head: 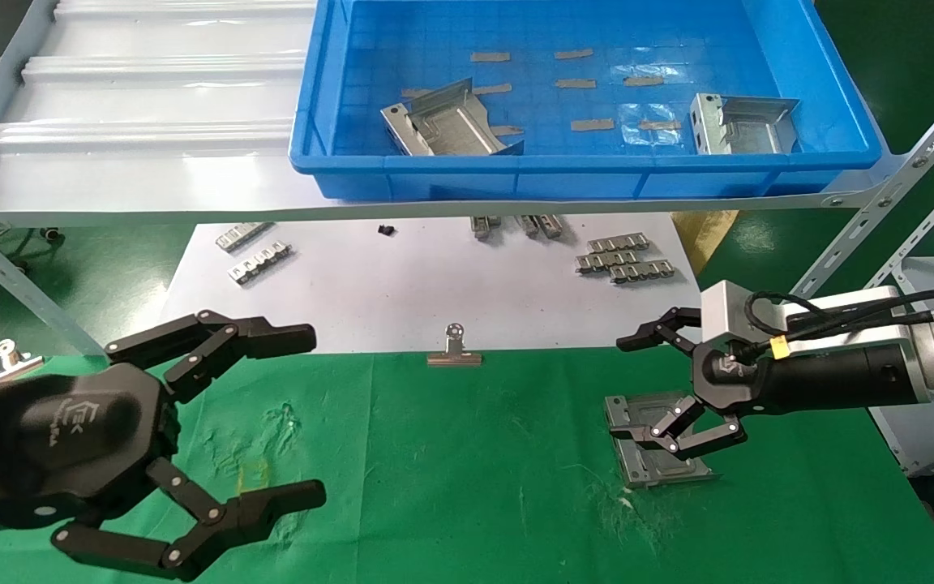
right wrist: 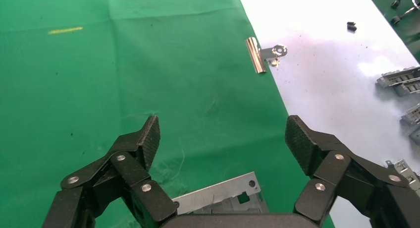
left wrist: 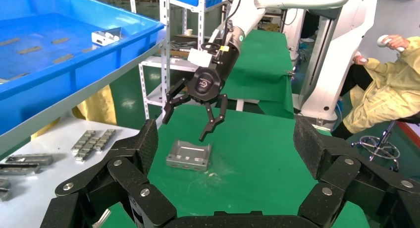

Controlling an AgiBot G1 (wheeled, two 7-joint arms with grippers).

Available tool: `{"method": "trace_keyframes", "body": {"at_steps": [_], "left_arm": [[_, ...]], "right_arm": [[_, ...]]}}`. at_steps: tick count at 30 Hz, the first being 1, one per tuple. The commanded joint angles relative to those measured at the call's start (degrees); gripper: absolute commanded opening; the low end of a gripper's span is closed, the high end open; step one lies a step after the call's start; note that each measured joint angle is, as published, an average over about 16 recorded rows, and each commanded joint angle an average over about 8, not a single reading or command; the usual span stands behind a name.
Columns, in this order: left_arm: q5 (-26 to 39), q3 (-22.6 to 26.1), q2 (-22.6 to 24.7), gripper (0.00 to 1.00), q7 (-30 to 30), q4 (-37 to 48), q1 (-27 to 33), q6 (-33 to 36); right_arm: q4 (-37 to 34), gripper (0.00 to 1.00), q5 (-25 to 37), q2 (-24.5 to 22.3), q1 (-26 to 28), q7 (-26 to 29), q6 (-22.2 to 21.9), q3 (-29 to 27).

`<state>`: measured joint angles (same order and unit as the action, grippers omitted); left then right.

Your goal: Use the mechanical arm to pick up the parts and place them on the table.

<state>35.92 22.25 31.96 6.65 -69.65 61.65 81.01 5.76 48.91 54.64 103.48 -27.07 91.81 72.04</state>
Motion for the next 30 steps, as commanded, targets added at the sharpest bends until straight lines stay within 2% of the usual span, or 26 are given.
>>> {"method": "trace_keyframes", "body": {"at_steps": [1,30], "left_arm": [[0.0,0.0,0.0,1.0,0.0,0.0,0.0,0.0],[0.0,0.0,0.0,1.0,0.0,0.0,0.0,0.0]], "right_arm": [[-0.17,1.0,0.47,0.19,0.12,-0.31,-0.06,0.37],[31.83,1.0,-3.1,-9.15,-19.67,17.63,-2.9,-26.19]]}}
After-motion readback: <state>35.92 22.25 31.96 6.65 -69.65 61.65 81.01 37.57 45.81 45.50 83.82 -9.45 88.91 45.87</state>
